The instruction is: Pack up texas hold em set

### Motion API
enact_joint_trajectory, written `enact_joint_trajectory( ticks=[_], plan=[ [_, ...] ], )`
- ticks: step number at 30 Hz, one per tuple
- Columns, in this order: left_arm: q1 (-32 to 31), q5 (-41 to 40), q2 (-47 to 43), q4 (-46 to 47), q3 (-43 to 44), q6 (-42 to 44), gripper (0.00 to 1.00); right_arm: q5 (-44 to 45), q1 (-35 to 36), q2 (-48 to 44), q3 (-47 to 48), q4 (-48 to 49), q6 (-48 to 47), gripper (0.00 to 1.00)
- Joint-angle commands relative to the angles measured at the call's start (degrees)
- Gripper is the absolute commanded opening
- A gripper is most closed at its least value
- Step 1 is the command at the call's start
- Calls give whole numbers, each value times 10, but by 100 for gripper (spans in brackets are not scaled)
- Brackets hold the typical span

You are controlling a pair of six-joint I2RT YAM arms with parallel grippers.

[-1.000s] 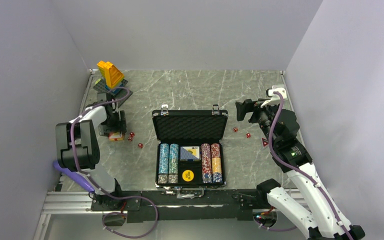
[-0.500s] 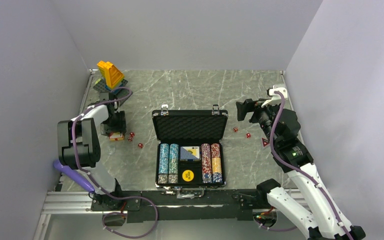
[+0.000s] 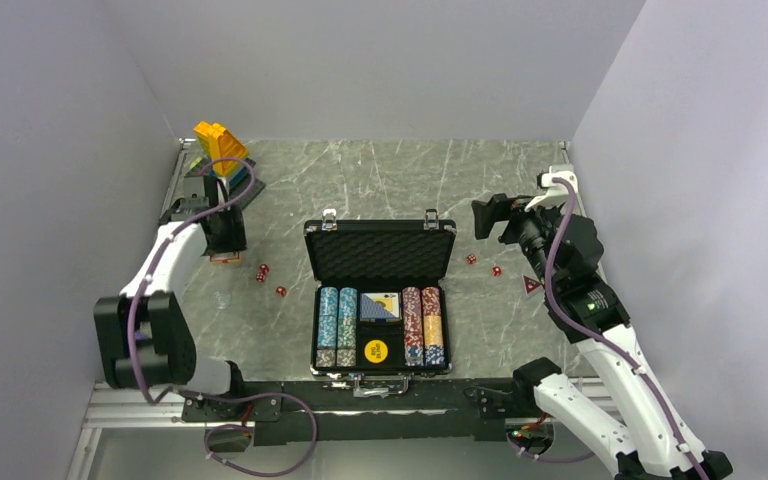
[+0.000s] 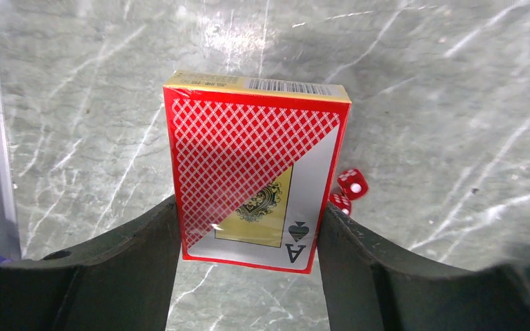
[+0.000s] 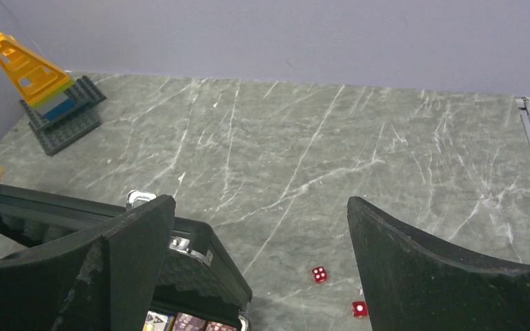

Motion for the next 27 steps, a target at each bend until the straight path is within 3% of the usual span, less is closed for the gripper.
enact_joint_trajectory(
  ticks=[1,9,14,20,27],
  plan=[
    [-20,-5,-94,19,-11,-2,0,-20,-1,8,35,-13,13,99],
    [-82,-17,-277,-2,-39,6,0,-37,-2,25,73,-68,21,99],
    [-159,-28,-356,-86,12,14,0,-78,-1,48,106,-101,42,98],
    [-264,-11,-402,-159,115,38,0,-160,-1,75,141,-115,92,95],
    [-412,15,-369,-161,158,58,0,-280,-1,103,129,-48,167,91]
  ],
)
